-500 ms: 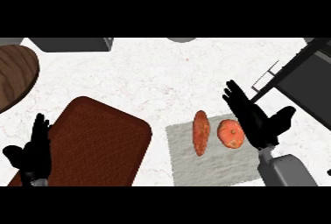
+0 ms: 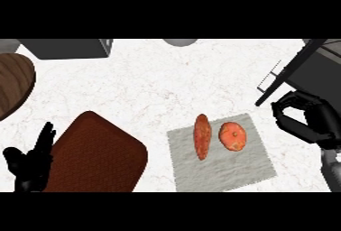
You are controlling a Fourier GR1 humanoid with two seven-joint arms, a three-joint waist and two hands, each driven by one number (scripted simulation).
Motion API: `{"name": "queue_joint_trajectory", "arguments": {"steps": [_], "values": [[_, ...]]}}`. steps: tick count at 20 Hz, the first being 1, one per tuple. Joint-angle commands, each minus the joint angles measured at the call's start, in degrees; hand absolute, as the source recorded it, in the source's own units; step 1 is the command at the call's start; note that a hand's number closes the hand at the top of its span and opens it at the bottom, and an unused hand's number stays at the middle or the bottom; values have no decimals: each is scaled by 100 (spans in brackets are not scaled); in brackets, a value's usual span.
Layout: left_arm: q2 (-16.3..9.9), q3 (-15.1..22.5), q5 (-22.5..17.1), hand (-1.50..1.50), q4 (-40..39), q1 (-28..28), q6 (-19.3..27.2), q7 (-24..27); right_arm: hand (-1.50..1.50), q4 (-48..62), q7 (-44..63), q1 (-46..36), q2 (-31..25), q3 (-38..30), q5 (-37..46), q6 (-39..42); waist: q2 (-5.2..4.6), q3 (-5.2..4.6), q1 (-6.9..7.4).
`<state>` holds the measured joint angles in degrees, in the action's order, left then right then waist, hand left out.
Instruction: Pick the squash from the placemat and place it in the tiered shelf
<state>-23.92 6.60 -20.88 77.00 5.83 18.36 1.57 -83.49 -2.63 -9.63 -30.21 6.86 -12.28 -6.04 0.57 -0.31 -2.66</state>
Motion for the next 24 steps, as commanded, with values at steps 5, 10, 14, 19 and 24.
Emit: {"name": "queue_joint_trajectory", "arguments": {"steps": [5, 10, 14, 19, 24], "values": [[31, 385, -328, 0, 20, -332, -706, -987, -150, 743, -1057, 1169, -784, -1031, -221, 499, -60, 39, 86], [112, 209, -291, 0, -637, -853, -1030, -929, -150, -64, -872, 1713, -1289, -1082, -465, 1541, -56, 25, 143], [156, 372, -140, 0, 18, -826, -724, -1442, -150, -1100, 46, 1873, -1621, -1071, -556, 1697, -40, 26, 177], [271, 339, -114, 0, -112, -888, -691, -1439, -150, -2290, 1500, 1918, -1963, -756, -283, 1410, -36, 13, 173], [269, 303, -43, 0, -171, -668, -882, -1217, -150, -2860, 3260, 1282, -1672, -302, 232, 550, -58, 19, 321]]}}
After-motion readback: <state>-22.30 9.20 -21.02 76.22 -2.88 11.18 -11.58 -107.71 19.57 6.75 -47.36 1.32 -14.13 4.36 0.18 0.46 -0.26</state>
